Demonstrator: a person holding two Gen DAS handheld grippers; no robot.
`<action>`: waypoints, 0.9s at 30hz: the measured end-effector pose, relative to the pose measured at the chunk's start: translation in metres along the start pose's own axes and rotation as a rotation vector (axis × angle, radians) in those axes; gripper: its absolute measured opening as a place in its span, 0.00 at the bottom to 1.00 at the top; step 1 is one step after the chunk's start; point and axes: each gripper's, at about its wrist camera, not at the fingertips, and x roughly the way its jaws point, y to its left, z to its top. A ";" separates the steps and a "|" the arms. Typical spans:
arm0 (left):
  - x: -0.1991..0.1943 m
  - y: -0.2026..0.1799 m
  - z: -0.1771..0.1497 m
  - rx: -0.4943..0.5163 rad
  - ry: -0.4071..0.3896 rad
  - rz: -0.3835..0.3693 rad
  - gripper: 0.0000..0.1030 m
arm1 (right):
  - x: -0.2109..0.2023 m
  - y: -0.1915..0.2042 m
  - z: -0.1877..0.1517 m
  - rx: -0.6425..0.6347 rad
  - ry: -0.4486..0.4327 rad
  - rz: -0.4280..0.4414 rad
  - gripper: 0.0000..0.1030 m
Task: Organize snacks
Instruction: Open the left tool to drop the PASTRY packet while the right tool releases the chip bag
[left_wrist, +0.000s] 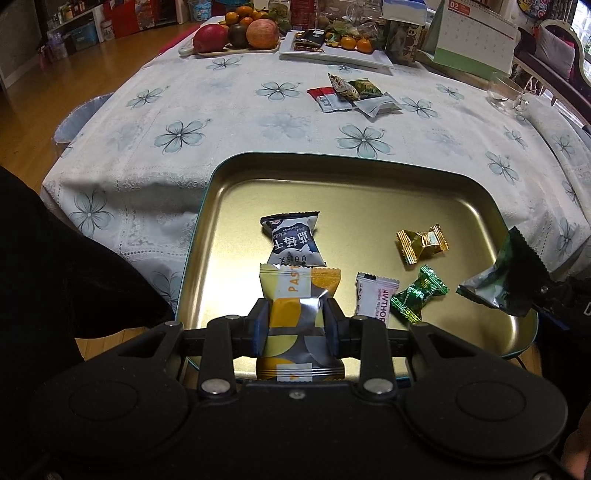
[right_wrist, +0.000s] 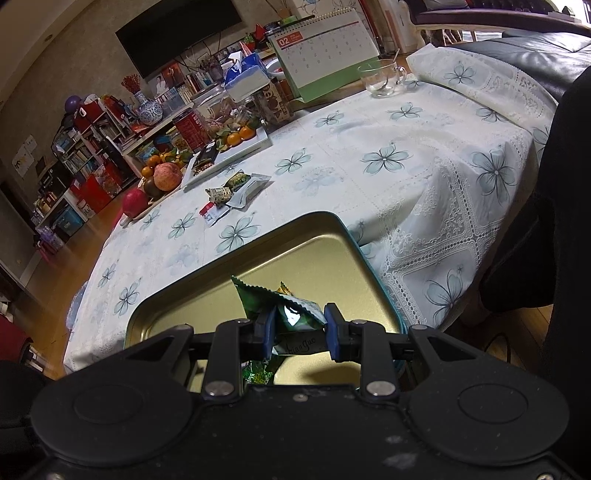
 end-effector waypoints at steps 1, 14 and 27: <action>0.000 0.000 0.000 -0.005 0.000 0.001 0.40 | 0.000 0.000 0.000 -0.002 0.001 -0.001 0.28; -0.002 -0.006 -0.001 0.010 -0.035 0.020 0.40 | 0.003 -0.003 0.000 0.030 0.011 0.005 0.30; -0.001 -0.009 -0.002 0.024 -0.028 0.032 0.40 | 0.002 -0.001 -0.001 0.016 0.010 0.013 0.33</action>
